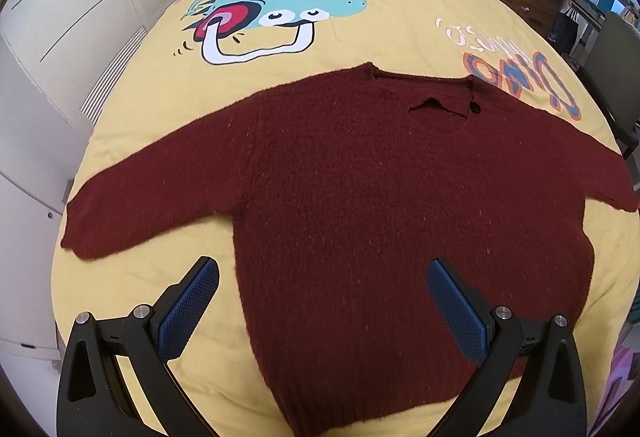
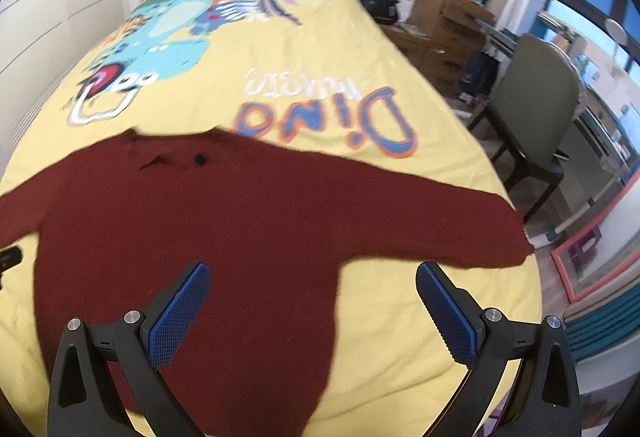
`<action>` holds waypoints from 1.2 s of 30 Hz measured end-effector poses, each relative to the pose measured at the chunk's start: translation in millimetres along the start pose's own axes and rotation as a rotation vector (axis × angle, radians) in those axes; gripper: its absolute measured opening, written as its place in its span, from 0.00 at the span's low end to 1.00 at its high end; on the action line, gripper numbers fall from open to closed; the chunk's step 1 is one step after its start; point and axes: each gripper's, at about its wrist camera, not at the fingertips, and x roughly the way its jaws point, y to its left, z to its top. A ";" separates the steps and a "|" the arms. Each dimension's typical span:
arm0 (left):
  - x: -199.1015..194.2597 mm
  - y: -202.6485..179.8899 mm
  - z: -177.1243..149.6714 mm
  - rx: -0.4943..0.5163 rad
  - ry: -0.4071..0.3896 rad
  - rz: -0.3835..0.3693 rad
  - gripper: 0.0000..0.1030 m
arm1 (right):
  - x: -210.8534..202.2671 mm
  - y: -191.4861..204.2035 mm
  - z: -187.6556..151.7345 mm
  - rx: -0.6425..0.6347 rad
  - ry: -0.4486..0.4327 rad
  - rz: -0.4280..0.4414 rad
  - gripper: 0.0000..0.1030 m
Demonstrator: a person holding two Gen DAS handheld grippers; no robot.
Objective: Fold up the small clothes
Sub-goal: 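Grasp the red sweater's sleeve cuff with the right gripper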
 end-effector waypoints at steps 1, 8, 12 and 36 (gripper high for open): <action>3.4 0.1 3.3 0.001 0.003 -0.001 0.99 | 5.9 -9.7 1.5 0.016 0.000 -0.007 0.99; 35.3 -1.4 31.0 0.014 0.017 0.007 0.99 | 72.7 -110.3 9.2 0.196 0.049 -0.075 0.99; 55.4 -1.4 38.6 0.008 0.037 -0.013 0.99 | 113.6 -164.4 3.2 0.293 0.101 -0.117 0.99; 125.6 25.4 21.5 -0.028 0.175 -0.004 0.99 | 254.4 -333.1 -39.4 0.785 0.280 -0.135 0.54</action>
